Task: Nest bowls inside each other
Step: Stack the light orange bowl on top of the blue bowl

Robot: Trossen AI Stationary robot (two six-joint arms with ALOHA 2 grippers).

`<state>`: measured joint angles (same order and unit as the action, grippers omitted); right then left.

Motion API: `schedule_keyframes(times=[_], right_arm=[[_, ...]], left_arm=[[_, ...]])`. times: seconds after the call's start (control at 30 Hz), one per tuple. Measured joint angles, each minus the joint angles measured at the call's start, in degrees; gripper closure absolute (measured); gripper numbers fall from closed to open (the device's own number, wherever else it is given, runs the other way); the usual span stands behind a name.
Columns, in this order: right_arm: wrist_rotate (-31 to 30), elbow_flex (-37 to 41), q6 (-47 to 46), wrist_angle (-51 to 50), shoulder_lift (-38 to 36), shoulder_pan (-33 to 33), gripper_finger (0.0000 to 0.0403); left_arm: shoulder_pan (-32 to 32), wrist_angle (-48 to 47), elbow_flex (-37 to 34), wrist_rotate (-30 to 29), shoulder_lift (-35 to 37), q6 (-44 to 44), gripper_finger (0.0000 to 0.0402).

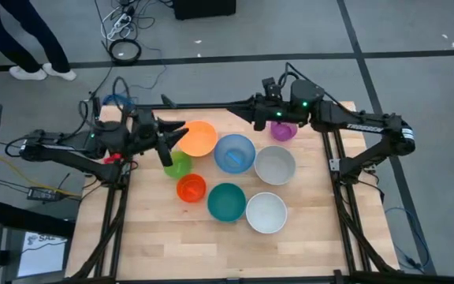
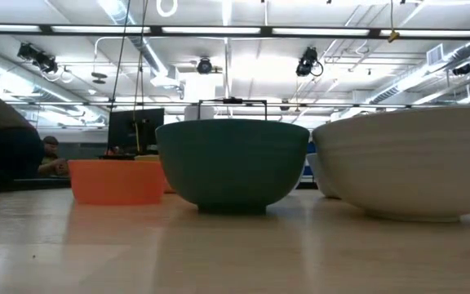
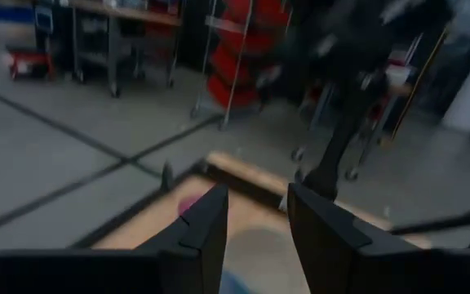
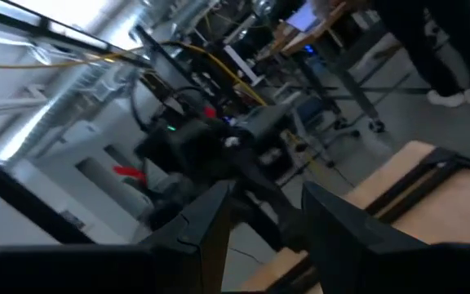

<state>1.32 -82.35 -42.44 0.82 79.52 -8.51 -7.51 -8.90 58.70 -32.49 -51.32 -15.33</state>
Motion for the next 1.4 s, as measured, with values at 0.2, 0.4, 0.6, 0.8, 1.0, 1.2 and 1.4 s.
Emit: schedule_keyframes(times=[0.2,0.4,0.6,0.8,1.0,1.2,1.4], right_arm=[[-0.5,0.0,-3.1,-0.7,2.0,-0.4,0.0261],[5.2,0.0,-7.0,1.3,3.7,-0.4,0.0261],[1.4,-2.4,2.1,-11.9,3.7,-0.5,0.0269],[-12.2,-12.7,15.8,-34.2,3.8,-0.4,0.0281],[-25.2,-21.7,18.9,-54.7,3.8,-3.5,0.0282],[-22.8,-23.1,13.4,-67.7,3.9,-10.1,0.0282],[-9.3,-23.1,6.4,-76.2,8.2,-15.9,0.0282]], left_arm=[[0.0,4.0,0.0,-0.7,0.0,-1.6,0.0264],[0.0,1.3,0.0,-2.9,-0.4,-5.6,0.0264],[1.5,-10.6,0.0,-6.5,-0.4,-22.4,0.0264],[6.3,-28.1,0.0,7.9,-1.1,-38.4,0.0264],[10.5,-35.2,1.6,18.8,-4.9,-40.2,0.0264],[14.9,-47.8,17.0,19.7,-15.8,-26.9,0.0266],[19.5,-66.1,35.4,17.6,-28.9,-9.0,0.0287]])
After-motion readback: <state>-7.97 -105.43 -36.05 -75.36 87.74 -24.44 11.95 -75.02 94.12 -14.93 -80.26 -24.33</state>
